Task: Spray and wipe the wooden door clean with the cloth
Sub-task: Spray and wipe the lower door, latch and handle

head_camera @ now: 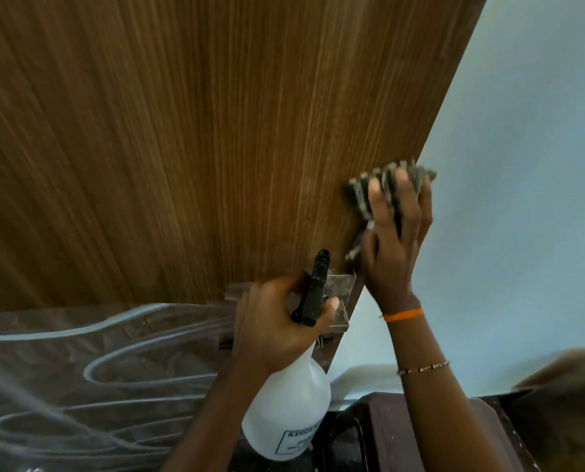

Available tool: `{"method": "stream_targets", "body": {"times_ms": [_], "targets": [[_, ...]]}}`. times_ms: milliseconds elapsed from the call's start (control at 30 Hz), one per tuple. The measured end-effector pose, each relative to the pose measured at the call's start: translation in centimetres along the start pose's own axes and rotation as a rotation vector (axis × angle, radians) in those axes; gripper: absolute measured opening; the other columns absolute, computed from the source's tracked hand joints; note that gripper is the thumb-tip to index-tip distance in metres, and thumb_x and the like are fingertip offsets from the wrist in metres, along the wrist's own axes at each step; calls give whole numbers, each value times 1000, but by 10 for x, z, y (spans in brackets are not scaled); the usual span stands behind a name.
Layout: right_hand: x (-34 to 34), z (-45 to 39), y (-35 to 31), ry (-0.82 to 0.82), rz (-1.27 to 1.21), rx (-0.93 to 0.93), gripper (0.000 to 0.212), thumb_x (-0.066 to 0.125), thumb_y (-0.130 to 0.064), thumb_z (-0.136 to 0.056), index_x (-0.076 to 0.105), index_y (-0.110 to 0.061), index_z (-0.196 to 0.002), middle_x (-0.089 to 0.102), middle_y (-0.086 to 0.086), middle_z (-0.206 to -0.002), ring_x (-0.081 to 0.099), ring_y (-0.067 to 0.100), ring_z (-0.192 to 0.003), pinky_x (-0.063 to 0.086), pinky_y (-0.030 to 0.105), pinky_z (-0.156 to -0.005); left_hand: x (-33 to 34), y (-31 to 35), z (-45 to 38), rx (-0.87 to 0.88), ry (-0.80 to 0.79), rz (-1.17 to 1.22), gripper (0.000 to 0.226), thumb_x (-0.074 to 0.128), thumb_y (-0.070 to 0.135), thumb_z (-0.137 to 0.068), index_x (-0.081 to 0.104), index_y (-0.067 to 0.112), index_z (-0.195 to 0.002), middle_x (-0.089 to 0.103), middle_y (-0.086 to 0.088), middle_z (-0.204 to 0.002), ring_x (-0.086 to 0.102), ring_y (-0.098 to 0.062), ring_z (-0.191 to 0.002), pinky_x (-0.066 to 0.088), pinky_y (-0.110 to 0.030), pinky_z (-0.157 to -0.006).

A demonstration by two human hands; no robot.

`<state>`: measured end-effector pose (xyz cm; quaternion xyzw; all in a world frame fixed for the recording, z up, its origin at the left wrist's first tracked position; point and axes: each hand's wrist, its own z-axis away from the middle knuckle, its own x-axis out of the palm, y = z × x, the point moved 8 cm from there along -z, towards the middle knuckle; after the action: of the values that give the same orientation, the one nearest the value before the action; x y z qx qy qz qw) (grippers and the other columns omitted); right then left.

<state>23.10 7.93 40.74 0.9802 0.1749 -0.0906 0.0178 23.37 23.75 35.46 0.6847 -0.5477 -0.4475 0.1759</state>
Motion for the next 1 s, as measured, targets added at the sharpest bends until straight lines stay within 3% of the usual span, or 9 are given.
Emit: {"method": "stream_targets", "body": {"times_ms": [133,233,367,467,600,767,900,1000], "targets": [[-12,-23,-1,68,-42,2,45,54,12,-85,51,-7,-126,36,14,-133,30,40,-128,24,37,-115,0,-2,1,-12,0,-1,48,55,60,-75,65,14,-67,58,6,-54,55,-9,-50,45,-28,-50],[-11,9,1,38,-25,58,36,51,3,-92,52,-10,-126,37,13,-133,33,40,-125,29,40,-112,3,-4,3,-11,-20,-15,47,54,60,-76,65,14,-69,59,6,-56,56,-10,-53,47,-30,-51],[-10,82,11,-29,-47,246,27,45,-14,-102,51,-11,-128,37,14,-135,36,38,-127,35,50,-107,4,-6,5,10,-46,-20,38,55,54,-78,62,19,-68,54,14,-57,55,-6,-56,39,-16,-54],[-7,122,10,-106,-83,336,28,42,-16,-103,49,-9,-130,36,15,-137,35,35,-130,35,46,-108,6,-10,9,-2,-68,-19,36,55,53,-78,62,19,-69,55,15,-58,56,-6,-57,41,-18,-54],[-6,144,9,-152,-55,396,29,45,-18,-102,51,-8,-129,36,14,-137,36,33,-130,39,47,-106,10,-14,14,-32,-90,-44,37,54,55,-77,63,20,-69,51,19,-53,52,-1,-55,32,-7,-52],[-10,150,9,-223,-70,401,35,43,-24,-101,49,-12,-133,34,9,-141,34,34,-128,49,52,-88,15,-16,13,-36,-110,-23,36,55,56,-77,62,21,-70,53,15,-57,55,-7,-57,40,-21,-54],[-15,93,12,-74,48,294,29,50,-19,-101,56,-6,-125,41,15,-133,40,38,-120,38,41,-103,17,-15,11,-34,-113,-29,38,55,56,-77,63,19,-70,55,13,-58,57,-9,-57,45,-25,-54],[-11,92,10,-84,99,245,29,54,-18,-99,54,-9,-127,40,14,-132,40,36,-121,35,36,-107,17,-15,11,-36,-110,-20,38,55,54,-78,64,18,-71,56,12,-58,58,-10,-58,48,-30,-56]]}}
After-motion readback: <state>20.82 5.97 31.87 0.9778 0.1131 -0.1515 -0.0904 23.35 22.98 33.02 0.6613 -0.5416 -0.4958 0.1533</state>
